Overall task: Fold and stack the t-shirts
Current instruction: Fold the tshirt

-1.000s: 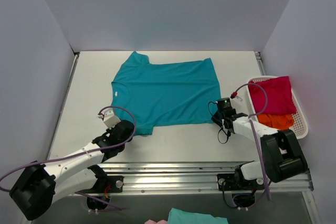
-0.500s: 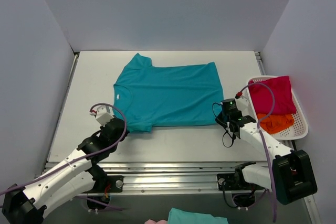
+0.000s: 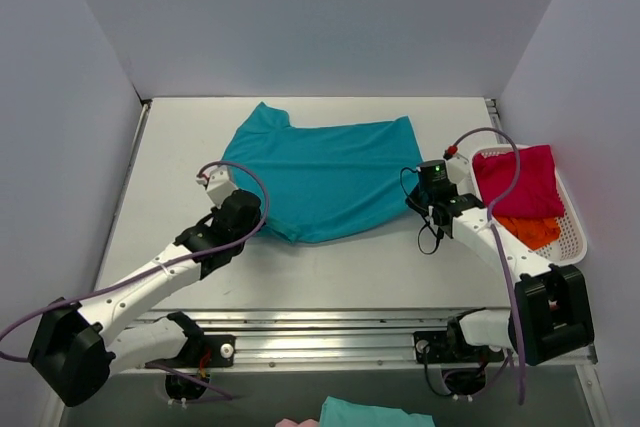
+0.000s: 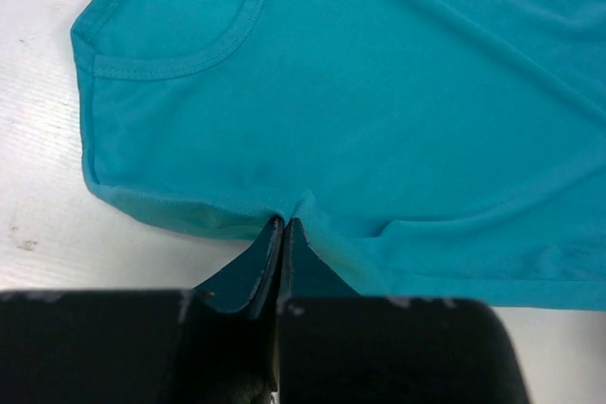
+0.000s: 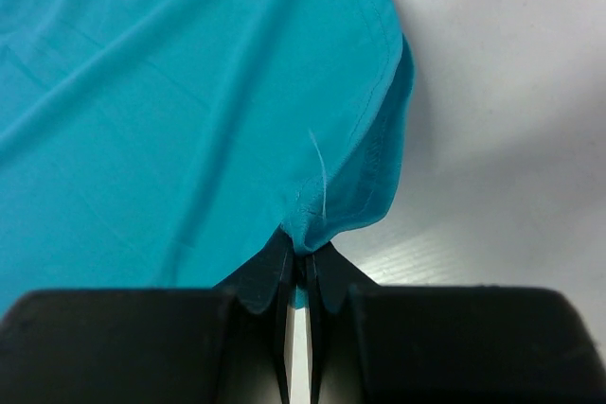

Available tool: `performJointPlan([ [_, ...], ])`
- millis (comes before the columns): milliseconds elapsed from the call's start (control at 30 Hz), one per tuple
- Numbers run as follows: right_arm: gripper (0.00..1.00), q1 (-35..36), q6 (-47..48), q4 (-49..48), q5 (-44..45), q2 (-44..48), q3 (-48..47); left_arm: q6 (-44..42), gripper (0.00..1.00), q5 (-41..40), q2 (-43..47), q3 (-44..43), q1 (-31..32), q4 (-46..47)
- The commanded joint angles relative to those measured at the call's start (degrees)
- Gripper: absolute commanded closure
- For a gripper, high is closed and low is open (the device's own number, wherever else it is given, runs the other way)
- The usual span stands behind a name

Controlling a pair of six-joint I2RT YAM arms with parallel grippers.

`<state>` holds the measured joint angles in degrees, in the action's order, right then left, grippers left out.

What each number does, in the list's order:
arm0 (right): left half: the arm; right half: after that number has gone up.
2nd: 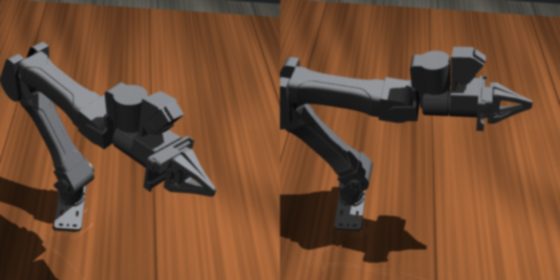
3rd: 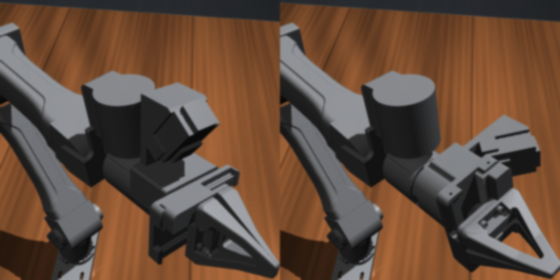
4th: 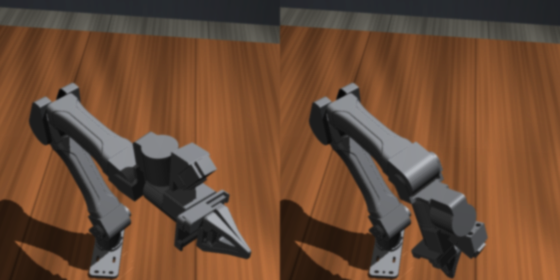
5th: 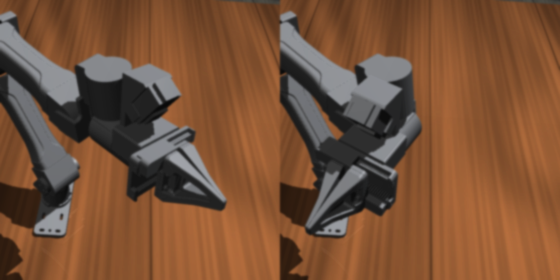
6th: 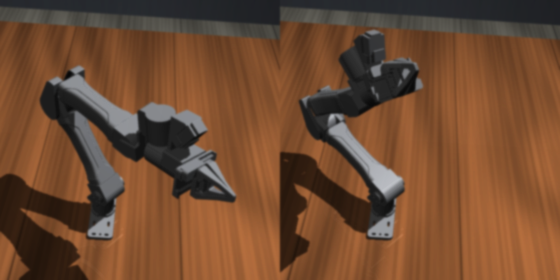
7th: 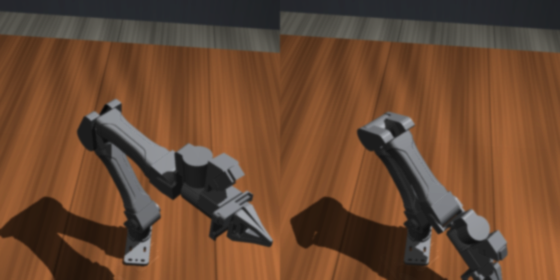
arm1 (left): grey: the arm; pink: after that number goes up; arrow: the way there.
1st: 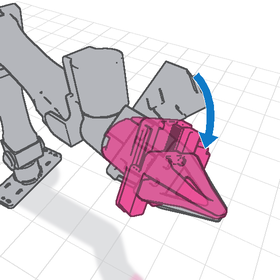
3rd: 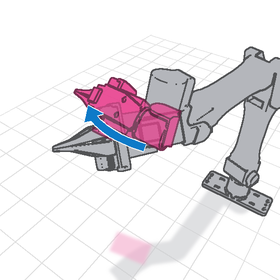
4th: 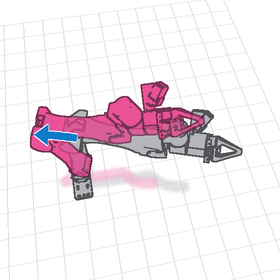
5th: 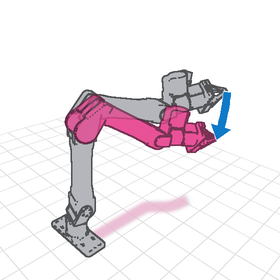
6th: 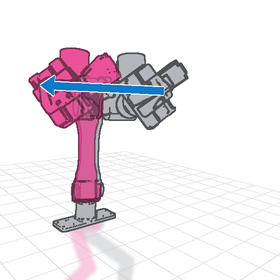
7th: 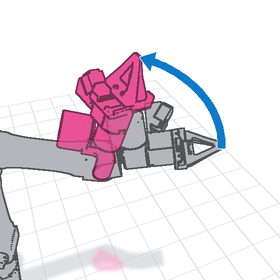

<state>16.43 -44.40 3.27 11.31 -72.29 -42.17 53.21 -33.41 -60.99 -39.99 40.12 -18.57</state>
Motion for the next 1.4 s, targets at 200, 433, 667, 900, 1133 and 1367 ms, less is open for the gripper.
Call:
performJointPlan([
  [200,1.0,-0.61,2.3,0.95,4.77,-8.56,-9.06,-4.6,0.98,5.8,-9.31,-6.59,-5.92,8.81],
  [433,1.0,-1.13,2.74,1.92,4.42,-16.03,-15.56,-8.12,0.98,12.05,-16.87,-11.51,-12.6,11.88],
  [667,1.0,-1.75,3.18,3.85,6.18,-21.83,-22.68,-10.58,0.98,19.16,-24.25,-17.57,-17.53,13.03],
  [900,1.0,-2.45,3.09,5.43,7.06,-27.28,-29.01,-11.64,0.98,24.26,-30.5,-22.68,-20.68,13.99],
  [1133,1.0,-3.24,2.57,6.57,6.97,-33.08,-34.9,-12.69,0.98,28.4,-36.82,-28.29,-23.94,13.57],
  [1367,1.0,-5.61,2.22,7.98,5.57,-40.8,-42.37,-14.54,0.98,32.61,-44.64,-38.04,-28.95,10.93],
])
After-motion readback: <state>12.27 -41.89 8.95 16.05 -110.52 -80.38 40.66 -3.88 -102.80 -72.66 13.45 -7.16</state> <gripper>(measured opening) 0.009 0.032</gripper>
